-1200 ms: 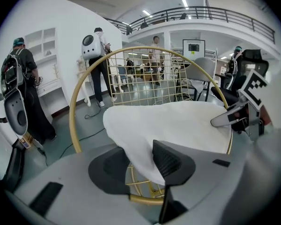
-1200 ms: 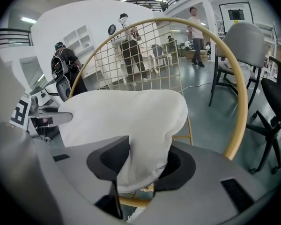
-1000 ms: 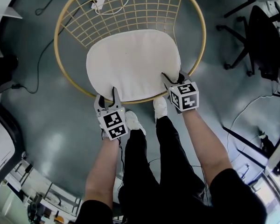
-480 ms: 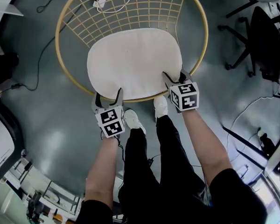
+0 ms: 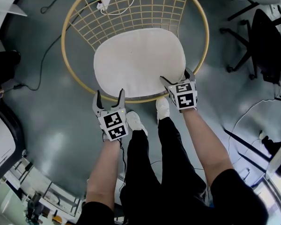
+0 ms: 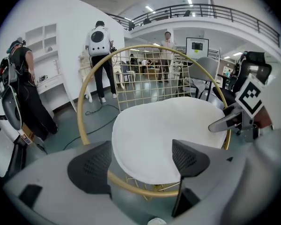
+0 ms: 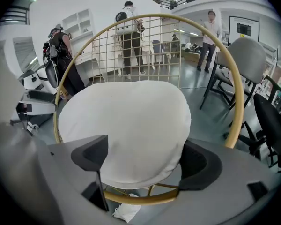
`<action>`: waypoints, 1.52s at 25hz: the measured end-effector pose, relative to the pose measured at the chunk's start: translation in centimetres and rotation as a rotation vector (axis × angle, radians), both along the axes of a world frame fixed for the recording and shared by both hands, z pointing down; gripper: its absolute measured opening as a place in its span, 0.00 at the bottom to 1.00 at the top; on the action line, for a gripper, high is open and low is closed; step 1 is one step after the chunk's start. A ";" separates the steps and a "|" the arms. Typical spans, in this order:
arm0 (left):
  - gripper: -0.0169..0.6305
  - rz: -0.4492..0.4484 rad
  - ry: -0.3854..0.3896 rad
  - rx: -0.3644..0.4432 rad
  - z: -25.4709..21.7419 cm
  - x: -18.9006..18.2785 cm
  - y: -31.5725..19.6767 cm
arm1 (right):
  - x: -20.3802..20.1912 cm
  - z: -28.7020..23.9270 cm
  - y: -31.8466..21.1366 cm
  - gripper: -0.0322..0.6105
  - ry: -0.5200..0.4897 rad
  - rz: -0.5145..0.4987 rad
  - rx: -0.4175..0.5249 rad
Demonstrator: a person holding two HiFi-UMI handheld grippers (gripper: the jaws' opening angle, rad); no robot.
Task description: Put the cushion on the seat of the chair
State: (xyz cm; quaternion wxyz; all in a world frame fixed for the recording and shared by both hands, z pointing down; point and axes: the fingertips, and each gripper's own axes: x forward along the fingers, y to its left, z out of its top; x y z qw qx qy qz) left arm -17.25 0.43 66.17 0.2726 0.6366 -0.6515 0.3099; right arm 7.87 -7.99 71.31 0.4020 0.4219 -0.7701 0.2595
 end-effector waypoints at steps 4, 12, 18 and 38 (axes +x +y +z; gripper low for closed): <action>0.67 0.010 0.013 0.017 -1.1 0.5 -0.4 | 0.7 0.2 0.0 0.88 0.059 0.004 -0.021; 0.67 0.024 0.038 0.047 -4.3 1.2 -0.1 | -0.4 -5.1 -0.7 0.84 -0.024 -0.007 0.078; 0.64 0.052 0.041 0.125 -10.5 1.1 -1.0 | -2.4 -12.9 -1.2 0.67 -0.117 -0.024 0.154; 0.05 0.204 0.136 0.273 -32.1 0.7 0.5 | -10.2 -38.7 3.1 0.07 -0.342 -0.129 0.349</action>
